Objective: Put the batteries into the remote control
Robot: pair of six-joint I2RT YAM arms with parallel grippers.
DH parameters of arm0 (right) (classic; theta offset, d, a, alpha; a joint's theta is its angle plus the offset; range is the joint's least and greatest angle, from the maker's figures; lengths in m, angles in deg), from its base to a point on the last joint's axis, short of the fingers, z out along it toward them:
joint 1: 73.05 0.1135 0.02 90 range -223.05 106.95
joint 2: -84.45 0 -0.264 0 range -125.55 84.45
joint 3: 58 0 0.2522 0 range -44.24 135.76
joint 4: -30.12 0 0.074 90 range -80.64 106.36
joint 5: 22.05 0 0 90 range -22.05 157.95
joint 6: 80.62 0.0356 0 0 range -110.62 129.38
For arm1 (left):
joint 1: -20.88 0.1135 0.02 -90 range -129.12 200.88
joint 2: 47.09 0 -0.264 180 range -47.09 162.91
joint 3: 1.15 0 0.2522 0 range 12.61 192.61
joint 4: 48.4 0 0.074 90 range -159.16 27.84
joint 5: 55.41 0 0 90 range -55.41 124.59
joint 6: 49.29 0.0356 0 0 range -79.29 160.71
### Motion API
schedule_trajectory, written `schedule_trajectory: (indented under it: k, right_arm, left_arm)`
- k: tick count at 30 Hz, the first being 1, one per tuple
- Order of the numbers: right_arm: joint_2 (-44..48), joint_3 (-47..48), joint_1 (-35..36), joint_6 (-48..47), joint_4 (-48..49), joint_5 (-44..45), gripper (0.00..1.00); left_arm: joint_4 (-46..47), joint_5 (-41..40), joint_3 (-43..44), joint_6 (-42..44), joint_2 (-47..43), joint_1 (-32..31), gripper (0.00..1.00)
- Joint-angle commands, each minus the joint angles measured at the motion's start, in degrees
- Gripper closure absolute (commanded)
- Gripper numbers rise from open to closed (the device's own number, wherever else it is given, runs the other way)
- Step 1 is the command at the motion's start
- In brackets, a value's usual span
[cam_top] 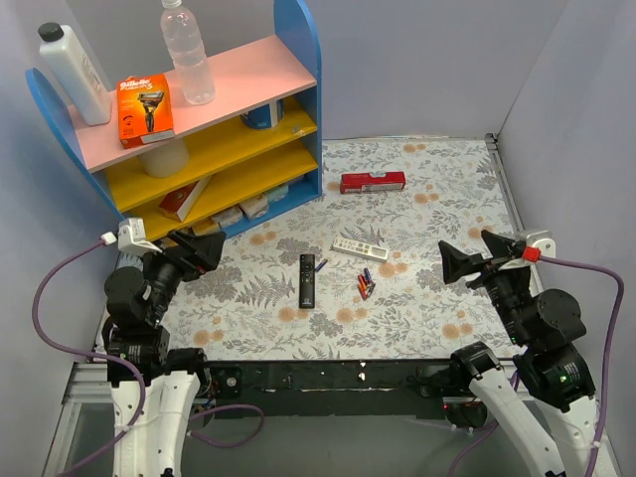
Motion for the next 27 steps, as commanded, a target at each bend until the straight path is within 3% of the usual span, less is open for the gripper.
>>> schedule_trajectory:
  k: [1, 8, 18, 22, 25, 27]
  right_arm:
    - [-0.4, 0.5, 0.3, 3.2, 0.3, 2.5, 0.03]
    - [-1.3, -0.1, 0.3, 6.3, -1.6, 0.9, 0.02]
    - [-9.9, 0.4, 0.3, 5.8, -6.4, -13.3, 0.02]
    - [-12.8, 0.0, 0.4, 7.5, -8.7, -12.9, 0.02]
    - [-12.2, -1.3, 0.3, 7.9, -7.8, -12.6, 0.02]
    - [-12.3, -1.6, 0.3, 9.3, -7.7, -10.6, 0.02]
  left_arm:
    - [-2.2, 2.5, 1.8, 1.6, 3.8, 0.5, 0.02]
    - [-7.3, 1.1, 4.5, 1.3, 10.4, 0.5, 0.02]
    - [-12.2, 1.8, 7.3, -2.1, 26.1, -2.1, 0.02]
    - [-12.4, -8.6, 8.1, -6.2, 30.2, -11.6, 0.02]
    - [-12.6, -17.9, 8.7, -11.6, 35.3, -25.2, 0.02]
    - [-12.6, -22.0, 9.8, -15.4, 40.3, -30.1, 0.02]
